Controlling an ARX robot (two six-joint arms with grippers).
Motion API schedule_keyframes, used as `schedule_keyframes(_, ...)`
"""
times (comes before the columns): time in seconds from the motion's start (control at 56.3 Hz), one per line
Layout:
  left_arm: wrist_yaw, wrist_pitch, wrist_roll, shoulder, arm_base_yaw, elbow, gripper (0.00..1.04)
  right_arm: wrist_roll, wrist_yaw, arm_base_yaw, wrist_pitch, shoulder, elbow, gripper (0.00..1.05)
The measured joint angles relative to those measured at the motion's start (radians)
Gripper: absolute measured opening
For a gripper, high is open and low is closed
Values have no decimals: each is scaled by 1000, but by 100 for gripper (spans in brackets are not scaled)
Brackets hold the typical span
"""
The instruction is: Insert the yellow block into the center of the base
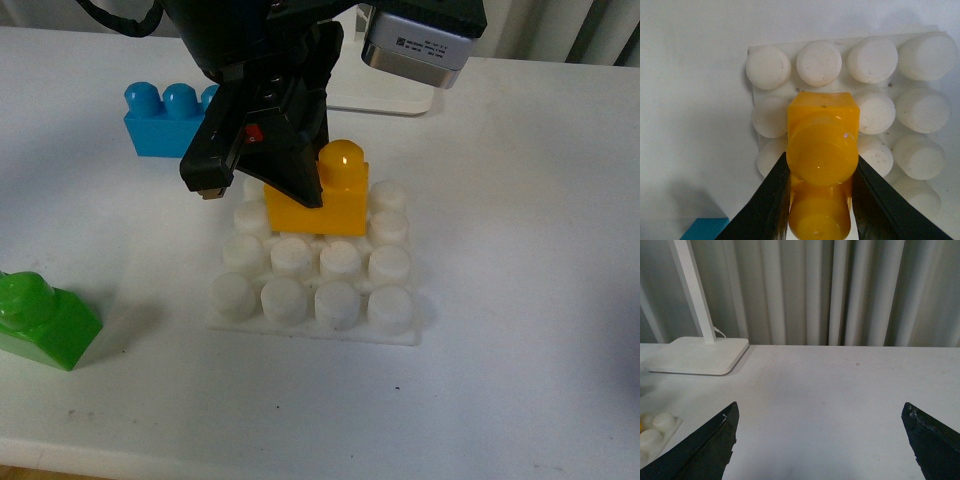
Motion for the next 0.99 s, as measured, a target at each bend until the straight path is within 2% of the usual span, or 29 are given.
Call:
schedule_keyframes(0.32,-64,42,0,20,-29,-34,30,0,0,0,0,0,0,96)
schedule_keyframes(0.568,-69,76,-2,21,-38,-47,30,0,0,0,0,0,0,96)
schedule_keyframes(0.746,-95,124,8,-4,-25,-59,68,0,0,0,0,0,0,96)
schedule_keyframes(0.852,-82,193,10,-76,-19,-106,82,0,0,0,0,0,0,96)
schedule_keyframes(0.923,-61,260,11,-198,-2,-174,98,0,0,0,0,0,0,96)
schedule_keyframes(0.994,-34,316,0,-304,24,-244,98,0,0,0,0,0,0,96)
